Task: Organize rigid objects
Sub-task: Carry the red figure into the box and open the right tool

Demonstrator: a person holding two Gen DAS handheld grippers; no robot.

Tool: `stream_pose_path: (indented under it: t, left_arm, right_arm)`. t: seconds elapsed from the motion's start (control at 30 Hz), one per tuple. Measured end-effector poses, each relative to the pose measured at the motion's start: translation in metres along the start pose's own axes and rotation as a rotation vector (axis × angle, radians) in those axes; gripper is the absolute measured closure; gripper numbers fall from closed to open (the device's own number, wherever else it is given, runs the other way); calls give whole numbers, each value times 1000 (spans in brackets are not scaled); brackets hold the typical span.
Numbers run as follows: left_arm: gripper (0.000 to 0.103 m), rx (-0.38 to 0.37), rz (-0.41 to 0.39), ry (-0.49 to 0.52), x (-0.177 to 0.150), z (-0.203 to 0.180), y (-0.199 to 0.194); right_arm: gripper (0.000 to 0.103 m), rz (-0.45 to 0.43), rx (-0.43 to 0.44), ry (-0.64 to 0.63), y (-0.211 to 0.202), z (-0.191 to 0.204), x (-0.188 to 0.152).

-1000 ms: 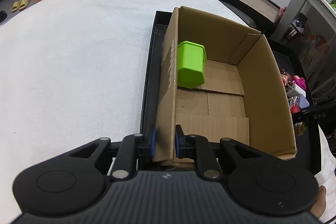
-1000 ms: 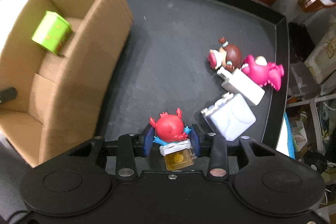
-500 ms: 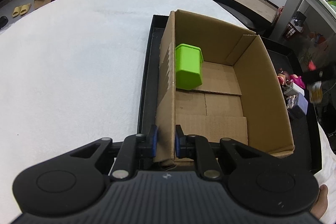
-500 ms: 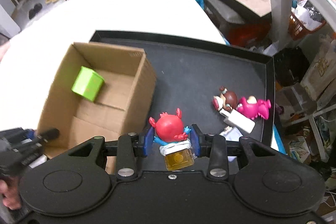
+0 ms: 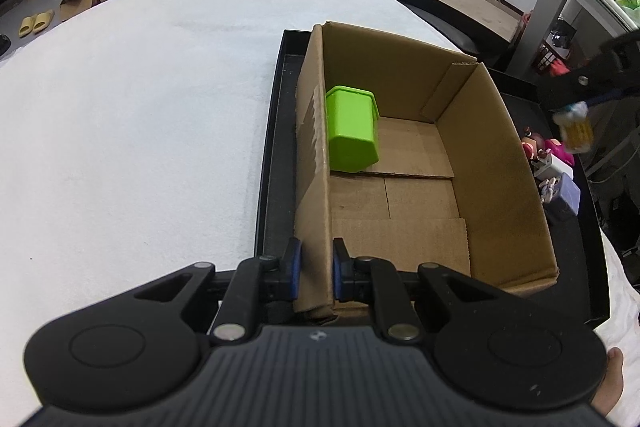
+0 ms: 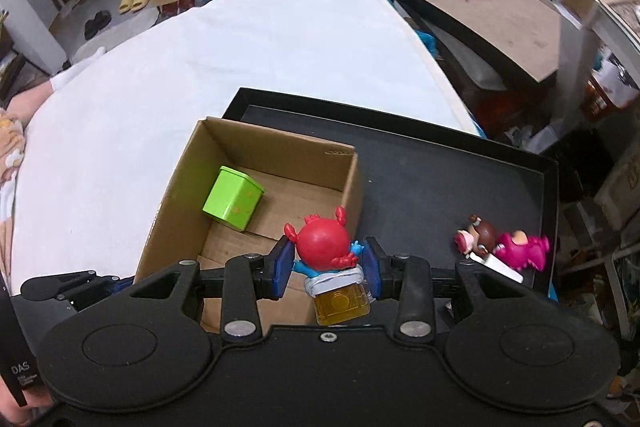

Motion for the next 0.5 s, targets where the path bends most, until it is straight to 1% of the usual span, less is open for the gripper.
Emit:
stream_pose_path:
  t: [0.5]
  left_arm:
    - [88, -32, -11, -7, 0, 3, 2]
  right_arm:
    - [67, 20, 6, -131, 34, 43, 23]
Point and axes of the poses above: each gripper's, at about its wrist camera, not at the fingertips, and y roughly the way its jaws point, z to its left, x to its top, the point moved 10 cm from there along y, roughly the way its jaws point, and after that the axes turned 5 degrees about -x, right-handed, at the moved point
